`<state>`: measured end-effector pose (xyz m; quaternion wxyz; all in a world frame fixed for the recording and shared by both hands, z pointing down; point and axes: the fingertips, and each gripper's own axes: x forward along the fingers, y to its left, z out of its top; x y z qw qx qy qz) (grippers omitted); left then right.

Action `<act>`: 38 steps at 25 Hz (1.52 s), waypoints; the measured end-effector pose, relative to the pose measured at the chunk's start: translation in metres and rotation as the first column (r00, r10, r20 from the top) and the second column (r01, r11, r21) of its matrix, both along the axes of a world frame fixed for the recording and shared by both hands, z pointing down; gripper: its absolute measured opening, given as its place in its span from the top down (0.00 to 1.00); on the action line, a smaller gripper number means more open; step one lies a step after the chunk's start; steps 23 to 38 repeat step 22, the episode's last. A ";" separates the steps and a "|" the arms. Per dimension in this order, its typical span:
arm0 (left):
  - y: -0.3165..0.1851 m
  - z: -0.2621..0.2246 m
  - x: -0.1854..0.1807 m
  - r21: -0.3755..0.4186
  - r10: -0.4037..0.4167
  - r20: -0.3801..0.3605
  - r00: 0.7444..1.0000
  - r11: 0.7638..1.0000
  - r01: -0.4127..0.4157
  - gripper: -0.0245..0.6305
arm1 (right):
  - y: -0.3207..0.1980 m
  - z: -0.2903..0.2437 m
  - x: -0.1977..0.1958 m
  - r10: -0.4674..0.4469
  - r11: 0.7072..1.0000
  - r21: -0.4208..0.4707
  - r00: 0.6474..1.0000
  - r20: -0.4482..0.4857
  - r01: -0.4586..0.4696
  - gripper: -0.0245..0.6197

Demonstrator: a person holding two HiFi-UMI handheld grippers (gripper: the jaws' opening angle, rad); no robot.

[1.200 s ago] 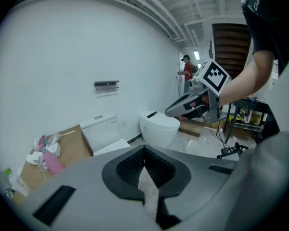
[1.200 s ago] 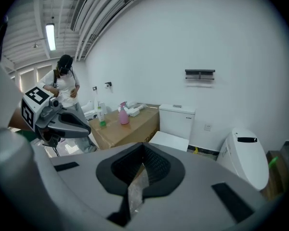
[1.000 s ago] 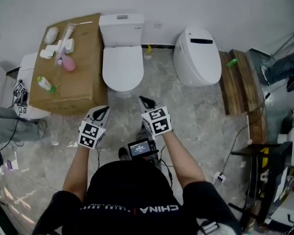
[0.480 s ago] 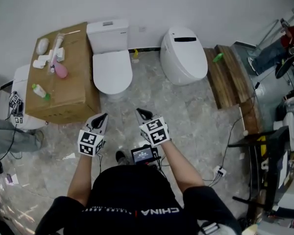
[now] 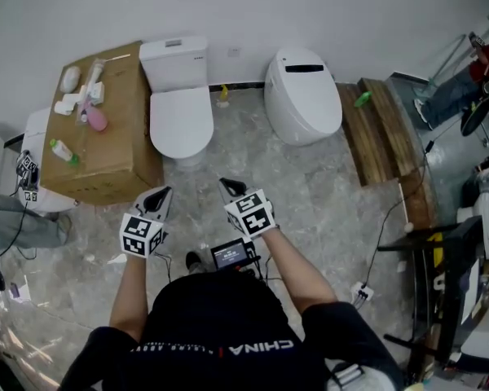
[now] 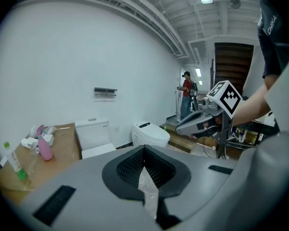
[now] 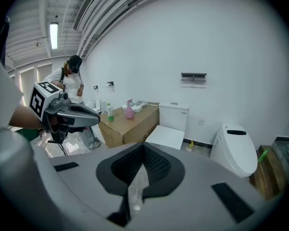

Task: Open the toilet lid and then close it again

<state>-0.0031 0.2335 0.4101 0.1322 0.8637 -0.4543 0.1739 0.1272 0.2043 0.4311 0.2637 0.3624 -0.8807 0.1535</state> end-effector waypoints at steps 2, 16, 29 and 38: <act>0.000 -0.003 0.005 0.003 0.004 0.008 1.000 1.000 -0.004 0.95 | -0.003 -0.004 -0.003 -0.019 1.000 0.013 1.000 0.012 0.019 0.94; 0.003 0.001 0.015 0.020 0.027 0.112 0.993 0.999 -0.030 0.95 | 0.007 -0.005 -0.025 -0.148 0.989 0.026 0.989 -0.021 0.148 0.94; 0.006 0.003 0.012 0.011 0.033 0.124 0.992 0.999 -0.035 0.95 | 0.007 -0.003 -0.030 -0.155 0.986 0.048 0.987 -0.051 0.157 0.94; 0.006 0.003 0.012 0.011 0.033 0.124 0.992 0.999 -0.035 0.95 | 0.007 -0.003 -0.030 -0.155 0.986 0.048 0.987 -0.051 0.157 0.94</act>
